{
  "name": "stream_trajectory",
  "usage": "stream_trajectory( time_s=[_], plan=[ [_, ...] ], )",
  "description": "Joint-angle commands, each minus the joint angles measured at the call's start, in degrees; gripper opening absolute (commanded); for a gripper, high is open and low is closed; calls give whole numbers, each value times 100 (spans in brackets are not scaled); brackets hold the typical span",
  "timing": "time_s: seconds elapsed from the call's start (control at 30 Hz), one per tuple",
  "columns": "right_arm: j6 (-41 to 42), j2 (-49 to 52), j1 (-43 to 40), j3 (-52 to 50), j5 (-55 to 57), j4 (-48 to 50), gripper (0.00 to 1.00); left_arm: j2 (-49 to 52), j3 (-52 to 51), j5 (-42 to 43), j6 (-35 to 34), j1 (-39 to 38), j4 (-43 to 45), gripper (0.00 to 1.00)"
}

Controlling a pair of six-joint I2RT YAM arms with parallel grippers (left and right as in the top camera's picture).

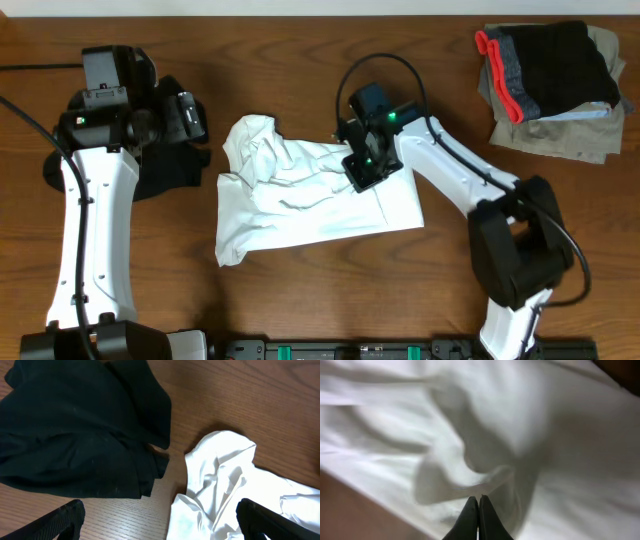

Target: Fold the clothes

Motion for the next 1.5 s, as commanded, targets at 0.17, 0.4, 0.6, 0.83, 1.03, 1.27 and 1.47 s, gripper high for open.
stream_trajectory(
  time_s=[0.17, 0.4, 0.6, 0.83, 1.03, 1.27, 1.47],
  plan=[
    [68, -413, 726, -24, -417, -177, 1, 31, -7, -70, 33, 20, -2, 98],
    [131, -413, 1228, -24, -417, -177, 20, 31, -7, -70, 33, 20, -4, 98],
    [197, -424, 1180, 42, -398, -125, 53, 31, -7, -68, 33, 20, -4, 98],
    [162, -426, 608, 811, -348, -186, 58, 72, -7, 551, 188, 13, 94, 98],
    [-118, -426, 133, 1377, 186, -699, 59, 640, -2, 1443, 737, -7, 474, 98],
    [-157, -426, -431, 1707, 444, -1222, 58, 1733, 184, 1443, 1224, -247, 1084, 98],
    [-155, -426, -621, 1707, 444, -1322, 58, 2184, 184, 1484, 2166, -511, 1808, 99]
  ],
)
